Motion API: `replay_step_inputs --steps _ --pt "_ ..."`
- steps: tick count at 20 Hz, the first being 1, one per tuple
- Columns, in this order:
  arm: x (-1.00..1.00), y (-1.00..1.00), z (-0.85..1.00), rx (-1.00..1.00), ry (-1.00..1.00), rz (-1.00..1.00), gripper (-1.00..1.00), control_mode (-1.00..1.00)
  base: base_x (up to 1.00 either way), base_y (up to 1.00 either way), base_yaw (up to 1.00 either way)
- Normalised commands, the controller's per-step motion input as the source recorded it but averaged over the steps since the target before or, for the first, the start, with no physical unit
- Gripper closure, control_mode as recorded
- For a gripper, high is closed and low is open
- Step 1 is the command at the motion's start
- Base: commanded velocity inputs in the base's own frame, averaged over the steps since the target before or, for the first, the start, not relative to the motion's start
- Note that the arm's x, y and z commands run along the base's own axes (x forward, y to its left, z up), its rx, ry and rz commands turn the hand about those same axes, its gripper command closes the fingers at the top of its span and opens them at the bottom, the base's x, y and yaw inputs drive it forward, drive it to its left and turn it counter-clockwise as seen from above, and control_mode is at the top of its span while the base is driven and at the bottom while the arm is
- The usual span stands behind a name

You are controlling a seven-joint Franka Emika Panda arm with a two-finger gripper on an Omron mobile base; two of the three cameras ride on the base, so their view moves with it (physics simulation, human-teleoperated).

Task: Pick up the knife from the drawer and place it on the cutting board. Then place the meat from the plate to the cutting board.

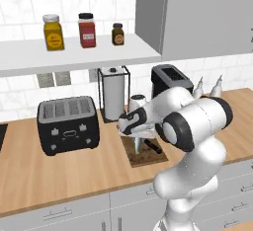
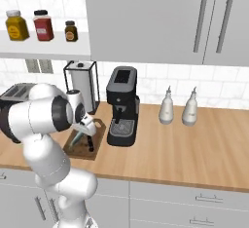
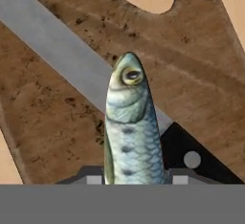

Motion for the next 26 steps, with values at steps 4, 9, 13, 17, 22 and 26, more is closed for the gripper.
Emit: replay_step_inputs --steps 4,9,13,17,22,26 --pt "0.0 -0.25 -0.59 -0.03 0.0 0.0 -1.0 -1.0 0.0 0.0 0.0" --pt "-0.49 -0.2 0.48 0.03 -0.25 0.0 -1.0 -1.0 0.0 0.0 0.0" --pt "-1.0 -0.32 1.0 0.1 -0.43 0.0 -1.0 -1.0 0.0 0.0 0.0" --pt "-1.0 -0.3 1.0 0.07 -0.28 0.0 -1.0 -1.0 0.0 0.0 0.0" --pt "-1.0 -0.16 1.0 0.02 -0.04 0.0 -1.0 -1.0 0.0 0.0 0.0" --pt "-1.0 0.0 1.0 0.0 0.12 0.0 -1.0 -1.0 0.0 0.0 0.0"
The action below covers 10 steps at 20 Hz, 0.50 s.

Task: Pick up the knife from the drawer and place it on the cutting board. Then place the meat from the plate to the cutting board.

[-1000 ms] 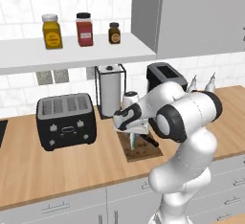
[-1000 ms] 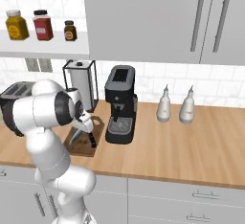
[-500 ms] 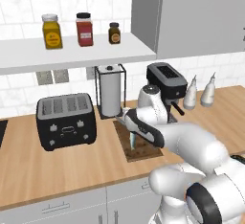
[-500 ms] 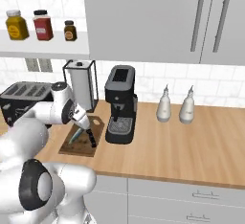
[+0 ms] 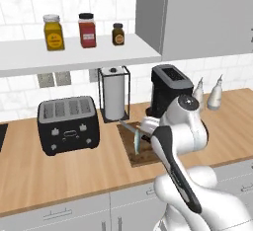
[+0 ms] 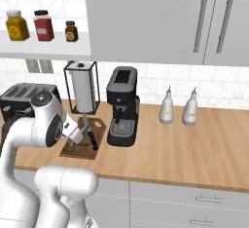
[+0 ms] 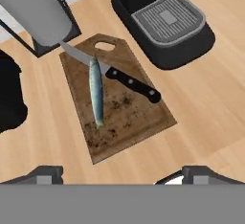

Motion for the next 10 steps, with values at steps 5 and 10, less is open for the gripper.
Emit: replay_step_inputs --steps 5,10 --pt "-0.99 0.04 0.97 0.0 0.21 0.0 -1.0 -1.0 0.0 0.0 0.0" --pt "-0.6 0.43 0.45 -0.01 0.24 0.0 -1.0 -1.0 0.0 0.0 0.0"
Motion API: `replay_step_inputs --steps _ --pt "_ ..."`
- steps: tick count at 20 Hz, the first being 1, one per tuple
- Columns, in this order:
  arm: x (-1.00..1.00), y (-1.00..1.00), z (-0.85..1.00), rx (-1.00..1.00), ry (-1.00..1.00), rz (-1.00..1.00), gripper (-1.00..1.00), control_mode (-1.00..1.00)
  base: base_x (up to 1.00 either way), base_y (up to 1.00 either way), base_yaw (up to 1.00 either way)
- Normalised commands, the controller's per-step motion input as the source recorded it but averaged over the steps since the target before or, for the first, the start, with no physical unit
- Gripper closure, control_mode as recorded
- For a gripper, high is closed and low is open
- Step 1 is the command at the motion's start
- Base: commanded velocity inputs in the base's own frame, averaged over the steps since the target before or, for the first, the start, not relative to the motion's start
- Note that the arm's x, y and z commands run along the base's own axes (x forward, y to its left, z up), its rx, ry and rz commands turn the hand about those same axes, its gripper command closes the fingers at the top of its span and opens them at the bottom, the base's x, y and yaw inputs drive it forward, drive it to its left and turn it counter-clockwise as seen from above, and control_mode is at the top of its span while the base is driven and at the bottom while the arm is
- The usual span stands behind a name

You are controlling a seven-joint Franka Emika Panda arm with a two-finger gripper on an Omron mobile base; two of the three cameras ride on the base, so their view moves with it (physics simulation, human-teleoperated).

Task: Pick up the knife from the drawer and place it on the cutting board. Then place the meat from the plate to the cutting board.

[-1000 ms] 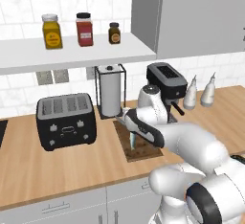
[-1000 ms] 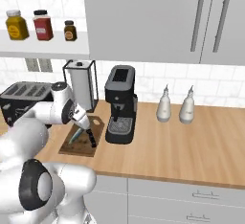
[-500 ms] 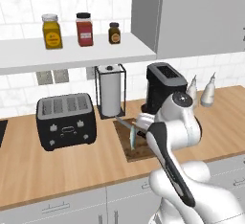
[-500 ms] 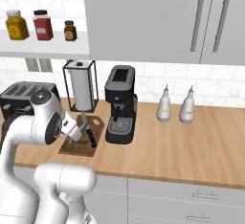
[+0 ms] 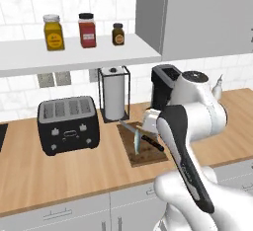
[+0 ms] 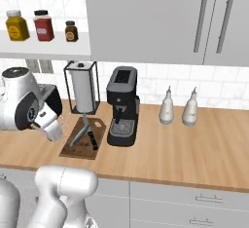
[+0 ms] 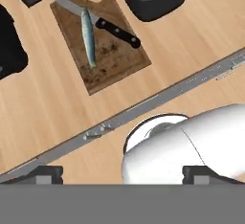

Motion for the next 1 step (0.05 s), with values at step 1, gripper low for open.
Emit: replay_step_inputs --steps 1 --pt "-0.38 0.47 0.02 -0.06 0.11 0.0 -1.0 -1.0 0.0 0.0 0.0"
